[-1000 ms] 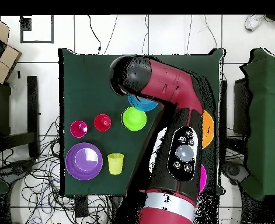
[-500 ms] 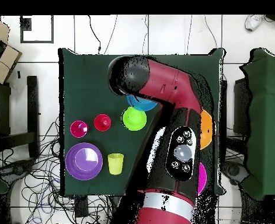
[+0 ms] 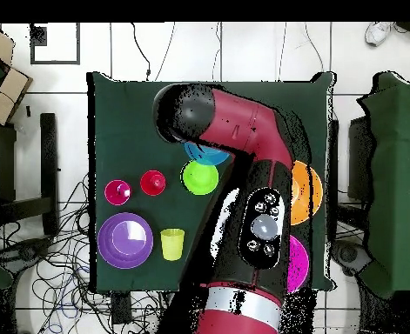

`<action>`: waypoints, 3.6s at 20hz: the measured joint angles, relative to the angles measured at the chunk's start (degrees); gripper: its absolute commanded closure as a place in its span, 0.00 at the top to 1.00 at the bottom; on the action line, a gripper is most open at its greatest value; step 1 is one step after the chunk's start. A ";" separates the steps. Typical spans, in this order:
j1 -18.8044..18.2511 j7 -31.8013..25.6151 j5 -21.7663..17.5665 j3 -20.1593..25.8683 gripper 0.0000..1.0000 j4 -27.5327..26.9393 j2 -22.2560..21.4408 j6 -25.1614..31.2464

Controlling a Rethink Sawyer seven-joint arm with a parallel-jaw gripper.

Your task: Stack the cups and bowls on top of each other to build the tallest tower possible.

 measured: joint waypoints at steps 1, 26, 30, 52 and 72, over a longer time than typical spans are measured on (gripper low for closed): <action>0.23 0.00 0.00 0.00 0.00 0.00 0.00 0.00; 1.78 0.00 0.01 -0.06 0.00 2.97 -0.64 -1.38; 1.76 0.00 0.01 -0.06 0.00 4.01 -0.64 -2.15; 1.77 0.00 0.02 -0.06 0.00 6.36 -0.65 -4.83; 2.25 0.00 0.02 -0.82 0.00 7.72 -0.65 -6.87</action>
